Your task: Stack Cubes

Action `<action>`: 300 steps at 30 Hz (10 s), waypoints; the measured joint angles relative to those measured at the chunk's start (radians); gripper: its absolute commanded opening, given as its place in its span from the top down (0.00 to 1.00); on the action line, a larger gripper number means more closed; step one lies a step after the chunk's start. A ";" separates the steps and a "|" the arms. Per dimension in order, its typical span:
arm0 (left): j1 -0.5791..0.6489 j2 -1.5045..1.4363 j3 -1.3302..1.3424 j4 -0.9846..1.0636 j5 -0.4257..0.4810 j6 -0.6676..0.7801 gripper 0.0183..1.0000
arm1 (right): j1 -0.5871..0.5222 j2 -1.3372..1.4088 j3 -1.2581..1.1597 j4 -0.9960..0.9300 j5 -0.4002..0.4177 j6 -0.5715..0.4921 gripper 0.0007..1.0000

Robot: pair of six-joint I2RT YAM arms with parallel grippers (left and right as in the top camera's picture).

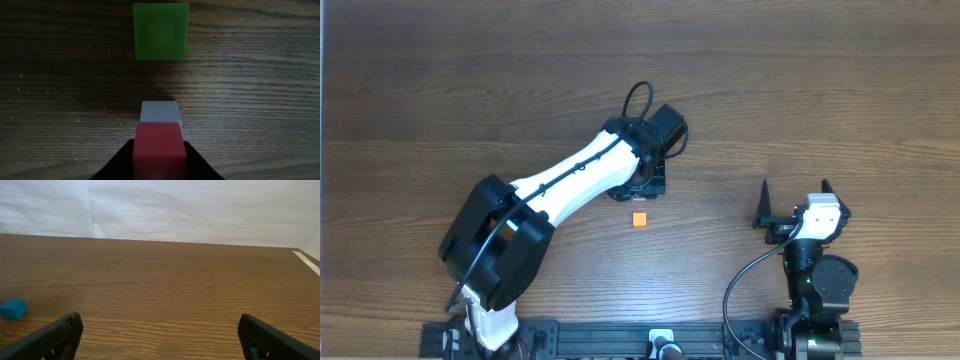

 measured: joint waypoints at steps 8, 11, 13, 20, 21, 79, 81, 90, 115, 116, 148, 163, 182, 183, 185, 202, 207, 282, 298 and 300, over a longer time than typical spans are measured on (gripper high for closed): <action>0.000 0.000 0.000 0.000 -0.012 -0.019 0.73 | 0.000 0.000 0.000 0.000 0.000 -0.001 0.01; 0.000 0.000 0.000 0.000 -0.015 -0.019 0.73 | 0.000 0.000 0.000 0.000 0.000 0.000 0.01; 0.000 0.000 0.000 0.000 -0.015 -0.019 0.73 | 0.000 0.000 0.000 0.000 0.000 0.000 0.01; 0.000 0.000 0.000 0.000 -0.015 -0.019 0.73 | 0.000 0.000 0.000 0.000 0.000 -0.001 0.01; 0.000 0.000 0.000 0.000 -0.015 -0.019 0.72 | 0.000 0.000 0.000 0.000 0.000 -0.001 0.01; -0.109 -0.008 -0.103 -0.048 0.071 -0.127 0.57 | 0.000 0.000 0.000 0.000 0.000 0.000 0.01; -0.106 -0.008 -0.103 -0.046 0.067 -0.129 0.61 | 0.000 0.000 0.000 0.000 0.000 -0.001 0.01; -0.106 -0.008 -0.104 -0.046 0.064 -0.130 0.69 | 0.000 0.000 0.000 0.000 0.000 0.000 0.01; -0.099 -0.071 -0.099 -0.122 0.051 -0.128 0.98 | 0.000 0.000 0.000 0.000 0.000 -0.001 0.01; -0.095 -0.082 -0.089 -0.135 0.048 -0.124 0.98 | 0.000 0.000 0.000 0.000 0.000 0.000 0.01; 0.008 -0.055 0.133 -0.211 0.027 -0.043 0.97 | 0.000 0.000 0.000 0.000 0.000 0.000 0.01; 0.010 -0.028 0.133 -0.219 0.061 -0.043 0.97 | 0.000 0.000 0.000 0.000 0.000 0.000 0.01; 0.016 -0.009 0.133 -0.213 0.065 -0.043 0.94 | 0.000 0.000 0.000 0.000 0.000 0.000 0.01; 0.016 -0.008 0.133 -0.212 0.065 -0.040 0.93 | 0.000 0.000 0.000 0.000 0.000 0.000 0.01; 0.016 -0.006 0.133 -0.210 0.065 -0.035 0.93 | 0.000 0.000 0.000 0.000 0.000 -0.001 0.01; 0.016 -0.002 0.133 -0.208 0.065 -0.021 0.92 | 0.000 0.000 0.000 0.000 0.000 0.000 0.01; 0.016 -0.002 0.133 -0.208 0.065 -0.021 0.89 | 0.000 0.000 0.000 0.000 0.000 0.000 0.01; 0.111 -0.055 0.133 -0.212 -0.001 0.027 0.00 | 0.000 0.000 0.000 0.000 0.000 -0.001 0.01; 0.338 -0.607 0.063 -0.138 -0.439 0.114 0.00 | 0.000 0.000 0.000 0.000 0.000 0.000 0.01; 0.351 -0.763 -0.065 -0.035 -0.495 0.114 0.00 | 0.000 -0.002 0.000 0.000 0.000 0.000 0.01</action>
